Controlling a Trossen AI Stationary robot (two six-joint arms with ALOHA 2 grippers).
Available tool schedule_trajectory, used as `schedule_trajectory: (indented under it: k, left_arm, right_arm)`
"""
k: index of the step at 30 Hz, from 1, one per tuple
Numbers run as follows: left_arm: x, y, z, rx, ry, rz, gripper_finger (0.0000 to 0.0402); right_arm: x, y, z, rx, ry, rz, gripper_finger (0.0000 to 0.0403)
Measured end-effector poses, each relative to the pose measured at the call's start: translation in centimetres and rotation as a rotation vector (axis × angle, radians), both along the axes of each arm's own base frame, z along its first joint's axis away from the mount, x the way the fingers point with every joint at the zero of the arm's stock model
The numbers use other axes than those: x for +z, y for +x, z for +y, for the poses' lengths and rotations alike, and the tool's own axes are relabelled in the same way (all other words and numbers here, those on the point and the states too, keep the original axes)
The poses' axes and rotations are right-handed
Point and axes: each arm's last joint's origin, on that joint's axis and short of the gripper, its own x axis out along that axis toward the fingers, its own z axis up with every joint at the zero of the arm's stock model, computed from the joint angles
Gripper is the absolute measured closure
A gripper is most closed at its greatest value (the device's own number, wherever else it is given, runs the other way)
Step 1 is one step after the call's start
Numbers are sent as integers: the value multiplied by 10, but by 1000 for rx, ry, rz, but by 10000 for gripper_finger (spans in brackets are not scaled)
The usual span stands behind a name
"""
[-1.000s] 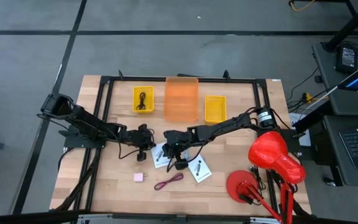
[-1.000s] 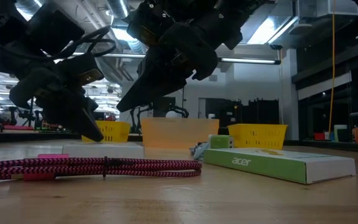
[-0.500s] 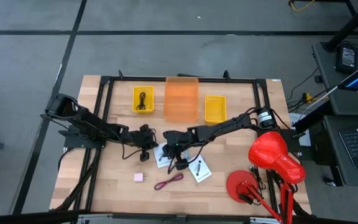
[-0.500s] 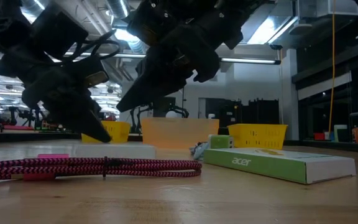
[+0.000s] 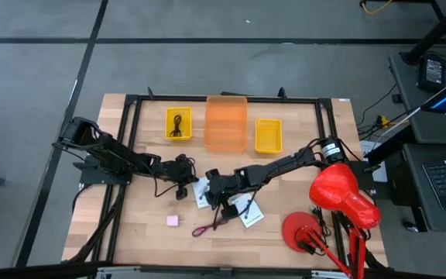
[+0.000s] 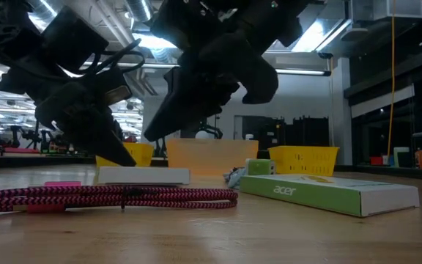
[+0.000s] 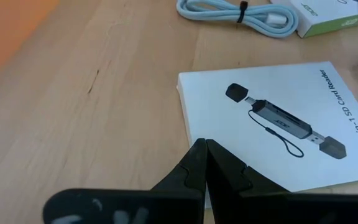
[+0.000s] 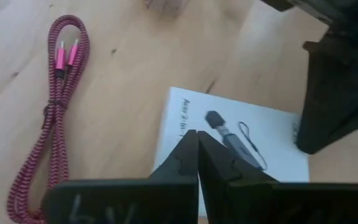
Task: Pick and place items into bin
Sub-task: Put the left card reader box into the orange bin
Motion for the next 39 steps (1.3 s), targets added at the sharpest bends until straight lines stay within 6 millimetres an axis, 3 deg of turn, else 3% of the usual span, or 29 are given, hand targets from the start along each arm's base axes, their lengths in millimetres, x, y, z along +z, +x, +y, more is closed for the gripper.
schedule_trajectory:
  k: [13, 19, 27, 33, 39]
  left_arm:
    - [0, 0, 0, 13, -12, -1, 400]
    - [0, 0, 0, 13, -11, -1, 400]
    - [0, 0, 0, 13, -11, -1, 400]
    - [0, 0, 0, 12, -12, -1, 400]
    - [0, 0, 0, 4, -21, -1, 400]
  right_arm:
    - [2, -7, 24, -77, -128, -36, 393]
    - [4, -13, 41, -69, -129, -47, 321]
    - [6, -26, 71, -124, -294, -107, 222]
    - [3, -29, 80, -178, -270, -115, 200]
    - [-12, -27, 84, -214, -319, -126, 199]
